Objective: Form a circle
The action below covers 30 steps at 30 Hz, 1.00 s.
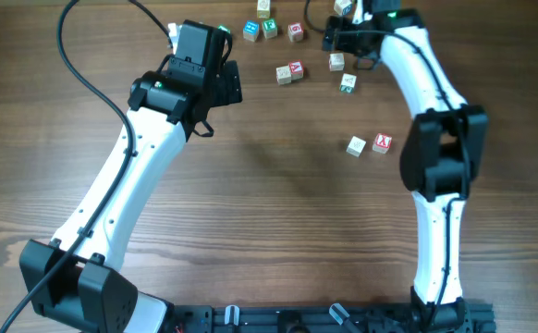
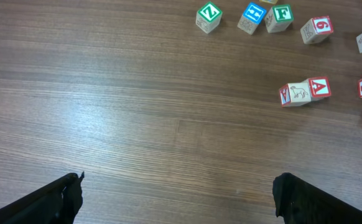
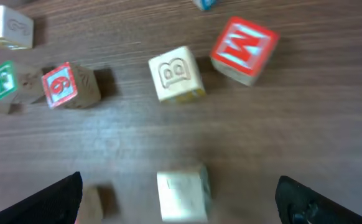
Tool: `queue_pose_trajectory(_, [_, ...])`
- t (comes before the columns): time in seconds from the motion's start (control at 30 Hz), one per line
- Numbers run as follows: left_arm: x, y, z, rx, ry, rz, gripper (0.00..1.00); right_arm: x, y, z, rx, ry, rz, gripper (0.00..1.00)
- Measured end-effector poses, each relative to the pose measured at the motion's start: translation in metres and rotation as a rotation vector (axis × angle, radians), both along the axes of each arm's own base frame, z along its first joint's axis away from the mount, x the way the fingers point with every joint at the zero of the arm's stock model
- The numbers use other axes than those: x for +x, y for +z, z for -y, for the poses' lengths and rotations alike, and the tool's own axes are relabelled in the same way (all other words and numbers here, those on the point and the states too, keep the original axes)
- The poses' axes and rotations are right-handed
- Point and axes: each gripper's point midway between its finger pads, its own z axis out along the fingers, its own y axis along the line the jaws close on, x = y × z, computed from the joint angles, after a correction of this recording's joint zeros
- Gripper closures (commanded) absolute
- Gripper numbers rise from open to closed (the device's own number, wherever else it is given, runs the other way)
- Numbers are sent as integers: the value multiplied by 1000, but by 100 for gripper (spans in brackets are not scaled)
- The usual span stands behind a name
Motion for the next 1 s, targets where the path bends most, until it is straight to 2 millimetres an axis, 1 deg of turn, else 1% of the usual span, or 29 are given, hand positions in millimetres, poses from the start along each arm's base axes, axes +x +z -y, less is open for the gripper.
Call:
queue_pose_trajectory(0.07, [0, 0, 0, 0, 0, -2, 0, 12, -6, -10, 4, 10, 44, 1])
queue_pose_trajectory(0.13, [0, 0, 0, 0, 0, -1, 0, 21, -5, -19, 10, 21, 89, 1])
queue_pose_trajectory(0.3, [0, 0, 0, -2, -2, -2, 0, 46, 11, -36, 36, 39, 222, 1])
queue_pose_trajectory(0.5, [0, 0, 0, -2, -1, -2, 0, 68, -4, -40, 49, 34, 310, 1])
queue_pose_trajectory(0.63, [0, 0, 0, -2, -1, -2, 0, 74, -11, -40, 48, 32, 338, 2])
queue_pose_trajectory(0.67, [0, 0, 0, -2, -1, -2, 0, 75, -12, -40, 46, 31, 339, 5])
queue_pose_trajectory(0.73, [0, 0, 0, -2, -1, -2, 0, 74, -22, -39, 40, 32, 322, 11])
queue_pose_trajectory(0.8, [0, 0, 0, -2, -1, -2, 0, 69, -39, -38, 30, 34, 281, 17])
queue_pose_trajectory(0.83, [0, 0, 0, -2, -1, -3, 0, 69, -42, -36, 20, 30, 279, 21])
queue_pose_trajectory(0.87, [0, 0, 0, -2, -1, -2, 0, 67, -44, -35, 12, 26, 271, 27])
queue_pose_trajectory(0.93, [0, 0, 0, -2, -1, -2, 0, 67, -45, -33, 3, 21, 265, 37])
queue_pose_trajectory(0.97, [0, 0, 0, -2, -1, -2, 0, 66, -46, -31, -10, 23, 262, 45])
queue_pose_trajectory(1.0, [0, 0, 0, -2, -1, -2, 0, 65, -47, -30, -21, 20, 257, 48])
